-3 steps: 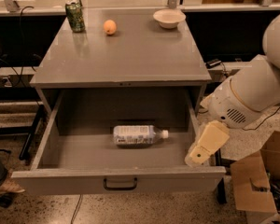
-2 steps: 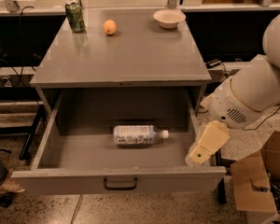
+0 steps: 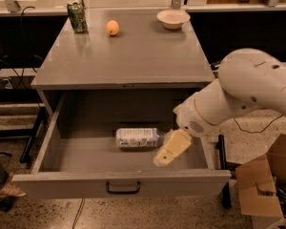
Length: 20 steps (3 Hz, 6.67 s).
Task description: Pick blue plastic bottle from top drawer and place on counter
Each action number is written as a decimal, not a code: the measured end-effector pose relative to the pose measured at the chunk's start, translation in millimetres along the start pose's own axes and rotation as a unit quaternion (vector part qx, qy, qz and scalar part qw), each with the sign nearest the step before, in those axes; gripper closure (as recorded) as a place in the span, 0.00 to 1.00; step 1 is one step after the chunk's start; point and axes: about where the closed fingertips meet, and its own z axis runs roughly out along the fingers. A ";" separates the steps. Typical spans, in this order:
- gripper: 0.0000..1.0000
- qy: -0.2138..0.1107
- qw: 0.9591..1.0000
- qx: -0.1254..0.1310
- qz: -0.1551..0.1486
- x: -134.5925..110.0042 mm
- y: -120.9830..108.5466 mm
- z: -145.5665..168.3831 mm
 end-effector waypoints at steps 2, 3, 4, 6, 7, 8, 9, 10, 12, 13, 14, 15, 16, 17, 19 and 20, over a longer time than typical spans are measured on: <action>0.00 -0.059 0.998 0.033 -0.005 -58.5 -37.9 91.5; 0.00 -0.061 0.997 0.046 0.007 -70.5 -56.7 136.9; 0.00 -0.044 0.998 0.053 0.008 -67.0 -64.7 163.1; 0.03 0.005 0.998 0.065 0.010 -18.1 -80.6 190.3; 0.25 0.014 0.998 0.060 0.010 -5.4 -81.4 197.3; 0.49 0.014 0.998 0.054 0.012 1.6 -81.5 197.0; 0.72 -0.028 0.999 0.025 0.025 -2.3 -78.5 192.4; 0.95 -0.110 0.994 -0.011 0.025 -24.7 -68.8 148.5; 1.00 -0.179 0.981 0.019 -0.066 -22.1 -64.6 -34.2; 1.00 -0.179 0.981 0.019 -0.066 -22.6 -64.8 -32.8; 1.00 -0.165 0.982 0.031 -0.088 -48.4 -84.5 -45.3; 1.00 -0.136 0.981 0.050 -0.129 -94.4 -120.4 -61.1; 1.00 -0.115 0.980 0.056 -0.151 -132.9 -161.0 -55.5; 1.00 -0.104 0.982 0.043 -0.154 -157.8 -196.3 -34.3; 0.59 -0.093 0.985 0.001 -0.145 -181.5 -229.0 19.0; 0.35 -0.085 0.986 -0.013 -0.143 -189.1 -236.2 41.7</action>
Offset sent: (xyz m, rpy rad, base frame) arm 0.1141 0.1119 -0.0741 0.1415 -0.1456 -0.0748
